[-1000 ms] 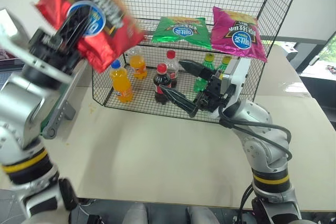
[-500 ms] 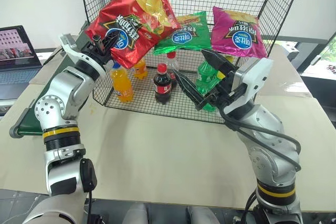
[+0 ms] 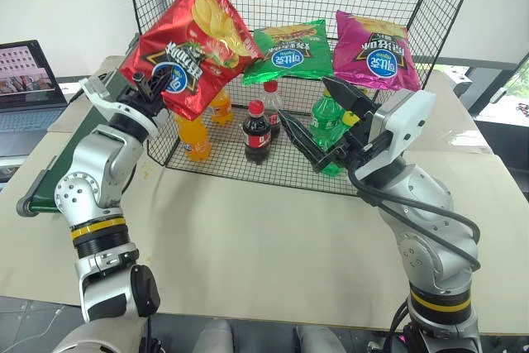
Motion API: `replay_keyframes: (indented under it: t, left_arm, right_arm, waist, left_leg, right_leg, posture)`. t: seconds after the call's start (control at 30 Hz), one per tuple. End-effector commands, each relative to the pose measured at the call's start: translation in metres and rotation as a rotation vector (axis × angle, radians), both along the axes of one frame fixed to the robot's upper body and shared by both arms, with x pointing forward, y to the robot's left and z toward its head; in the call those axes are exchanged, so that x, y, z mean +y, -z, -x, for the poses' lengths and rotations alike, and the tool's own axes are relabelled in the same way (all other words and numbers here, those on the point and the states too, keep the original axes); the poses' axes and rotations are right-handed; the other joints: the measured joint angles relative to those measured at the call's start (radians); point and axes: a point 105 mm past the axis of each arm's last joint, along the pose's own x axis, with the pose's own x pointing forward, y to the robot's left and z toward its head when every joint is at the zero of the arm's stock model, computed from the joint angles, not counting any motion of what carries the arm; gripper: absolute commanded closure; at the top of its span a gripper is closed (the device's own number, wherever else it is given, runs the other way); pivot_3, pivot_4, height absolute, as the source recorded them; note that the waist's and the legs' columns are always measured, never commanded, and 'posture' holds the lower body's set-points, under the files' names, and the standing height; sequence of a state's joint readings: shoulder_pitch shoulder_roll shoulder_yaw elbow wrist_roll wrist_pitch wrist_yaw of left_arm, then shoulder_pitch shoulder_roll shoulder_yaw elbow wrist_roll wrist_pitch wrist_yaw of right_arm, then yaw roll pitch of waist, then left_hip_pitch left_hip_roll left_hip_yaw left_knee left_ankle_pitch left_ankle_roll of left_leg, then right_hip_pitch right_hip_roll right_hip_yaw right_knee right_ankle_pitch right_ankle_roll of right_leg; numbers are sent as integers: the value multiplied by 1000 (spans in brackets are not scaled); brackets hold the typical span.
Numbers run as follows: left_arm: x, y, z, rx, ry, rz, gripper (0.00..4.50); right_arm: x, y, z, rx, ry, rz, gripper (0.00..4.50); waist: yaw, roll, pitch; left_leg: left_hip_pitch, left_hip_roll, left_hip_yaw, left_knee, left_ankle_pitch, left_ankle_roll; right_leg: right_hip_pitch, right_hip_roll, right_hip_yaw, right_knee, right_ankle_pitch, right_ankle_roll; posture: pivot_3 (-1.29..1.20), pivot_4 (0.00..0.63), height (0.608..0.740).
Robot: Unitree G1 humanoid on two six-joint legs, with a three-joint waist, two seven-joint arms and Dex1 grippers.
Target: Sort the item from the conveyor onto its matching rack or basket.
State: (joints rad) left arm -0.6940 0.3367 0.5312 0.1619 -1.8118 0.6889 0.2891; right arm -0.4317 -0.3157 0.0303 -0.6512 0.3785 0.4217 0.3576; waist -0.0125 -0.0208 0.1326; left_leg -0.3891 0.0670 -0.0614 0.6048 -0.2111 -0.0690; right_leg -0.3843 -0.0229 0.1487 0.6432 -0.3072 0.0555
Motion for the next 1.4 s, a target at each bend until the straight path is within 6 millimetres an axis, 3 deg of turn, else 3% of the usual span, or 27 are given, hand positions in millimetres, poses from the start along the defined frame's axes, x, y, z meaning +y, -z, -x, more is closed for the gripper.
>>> replay_keyframes:
  t: [0.03,0.23,0.6,0.93,1.03,1.33,1.4]
  left_arm:
    - [3,-24,2,-70,-32,48,4463]
    - [-6,-26,-1,-76,-24,64,4463]
    - [-15,-53,-45,-75,-163,193,4463]
    - [-19,-55,-61,-55,-236,234,4463]
    - [-25,-57,-56,-85,-201,249,3687]
    - [-31,-61,-37,-140,-142,162,85]
    - [-30,-58,-29,-140,-139,108,85]
  right_arm:
    - [1,-12,10,-56,-21,-5,0]
    - [0,-17,9,-77,-9,-1,0]
    - [1,-48,6,-219,46,-4,0]
    - [1,-47,4,-216,39,9,0]
    - [1,-44,3,-202,39,10,0]
    - [3,-40,2,-183,26,4,0]
    - [3,-38,1,-176,24,6,0]
  waist:
    - [1,0,0]
    - [-1,0,0]
    - [0,0,0]
    - [-1,-1,0]
    - [-1,-1,0]
    - [-1,-1,0]
    - [-4,-1,0]
  left_leg:
    - [0,0,0,0,0,0]
    - [0,0,0,0,0,0]
    - [0,-1,0,0,0,0]
    - [-1,-1,0,0,0,0]
    - [-1,-1,0,0,0,0]
    - [0,-1,0,0,0,0]
    - [0,0,0,0,0,0]
  right_leg:
    - [0,0,0,0,0,0]
    - [1,0,0,0,0,0]
    - [1,0,0,-3,1,1]
    - [1,0,0,-3,1,1]
    - [1,0,0,-3,1,1]
    - [1,0,0,-3,1,1]
    - [1,0,0,-2,1,1]
  posture:
    - [0,150,740]
    - [0,150,740]
    - [0,150,740]
    - [0,150,740]
    - [0,150,740]
    - [0,150,740]
    - [0,150,740]
